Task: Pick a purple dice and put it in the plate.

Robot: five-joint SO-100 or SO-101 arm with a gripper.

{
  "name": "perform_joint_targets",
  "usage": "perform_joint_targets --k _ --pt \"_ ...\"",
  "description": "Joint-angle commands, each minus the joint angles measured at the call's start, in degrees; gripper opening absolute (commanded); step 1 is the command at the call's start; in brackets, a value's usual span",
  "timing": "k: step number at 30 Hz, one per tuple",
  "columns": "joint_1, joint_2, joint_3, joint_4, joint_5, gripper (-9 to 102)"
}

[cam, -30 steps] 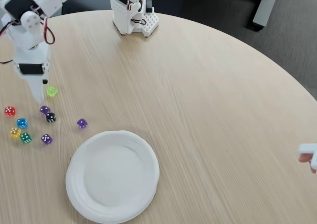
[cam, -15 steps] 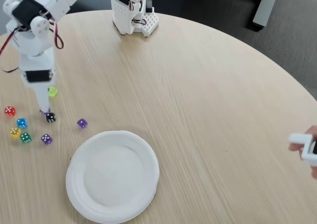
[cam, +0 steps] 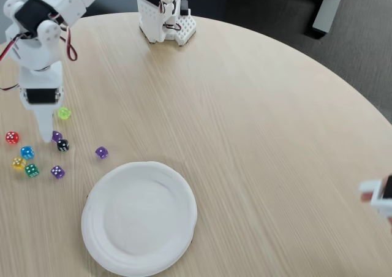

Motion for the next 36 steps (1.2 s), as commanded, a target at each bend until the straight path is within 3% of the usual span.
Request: perform_joint_targets --k 1,36 --pt "-0.1 1.8 -0.4 0.2 1.0 21" --pt "-0.1 -5.4 -0.5 0.2 3.1 21"
